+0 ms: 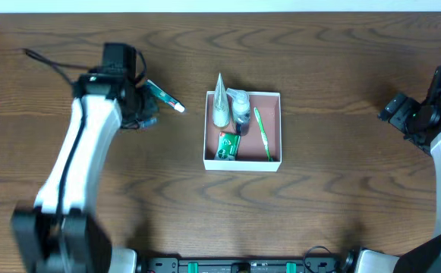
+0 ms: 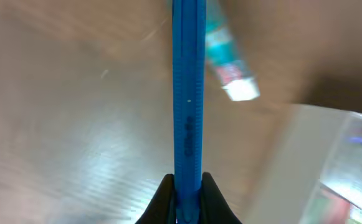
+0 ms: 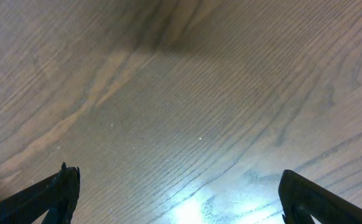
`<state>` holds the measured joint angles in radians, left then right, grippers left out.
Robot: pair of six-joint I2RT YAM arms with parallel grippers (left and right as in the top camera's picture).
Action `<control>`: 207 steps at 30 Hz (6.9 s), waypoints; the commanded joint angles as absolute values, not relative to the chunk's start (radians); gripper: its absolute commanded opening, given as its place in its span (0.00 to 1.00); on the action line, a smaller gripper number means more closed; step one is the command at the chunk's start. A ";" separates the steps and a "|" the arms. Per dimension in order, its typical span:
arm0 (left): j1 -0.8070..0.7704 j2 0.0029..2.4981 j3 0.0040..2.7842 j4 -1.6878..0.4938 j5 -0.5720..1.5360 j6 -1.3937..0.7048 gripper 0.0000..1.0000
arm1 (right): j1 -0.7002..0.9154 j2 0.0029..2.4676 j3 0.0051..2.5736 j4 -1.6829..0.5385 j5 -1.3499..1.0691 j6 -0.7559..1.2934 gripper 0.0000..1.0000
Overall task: Pack container
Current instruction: 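Carry the blue razor over the box with the left gripper, then lower the razor into the box beside the toothbrush and release, then move the left gripper to the teal toothpaste tube and grasp it, then carry the toothpaste tube over the box with the left gripper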
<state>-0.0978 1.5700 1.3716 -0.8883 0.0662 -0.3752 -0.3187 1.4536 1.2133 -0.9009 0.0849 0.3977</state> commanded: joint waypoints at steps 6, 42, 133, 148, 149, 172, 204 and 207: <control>-0.388 1.304 1.394 -0.798 0.085 -0.258 0.06 | -0.326 1.448 1.225 -0.902 0.089 0.395 0.99; -0.824 1.792 1.394 -0.570 -0.094 -0.450 0.45 | -0.326 1.448 1.225 -0.902 0.089 0.395 0.99; -0.180 2.062 1.420 -0.458 -0.089 -0.746 0.48 | -0.326 1.448 1.225 -0.902 0.089 0.395 0.99; -0.180 2.121 1.420 -0.489 -0.084 -0.746 0.42 | -0.326 1.448 1.225 -0.902 0.089 0.395 0.99; -0.180 2.121 1.420 -0.490 -0.074 -0.742 0.35 | -0.326 1.448 1.225 -0.902 0.089 0.395 0.99; -0.181 1.766 1.420 -0.644 -0.060 -0.475 0.11 | -0.326 1.448 1.225 -0.902 0.089 0.395 0.99; -0.831 1.671 1.420 -0.618 -0.063 -0.550 0.11 | -0.326 1.448 1.225 -0.902 0.089 0.395 0.99; -0.839 1.733 1.420 -0.616 -0.062 -0.581 0.11 | -0.326 1.448 1.225 -0.902 0.089 0.395 0.99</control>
<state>-0.8326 1.6932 1.4128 -0.6212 -0.0444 -0.5331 -0.3187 1.4536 1.2133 -0.9009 0.0849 0.3977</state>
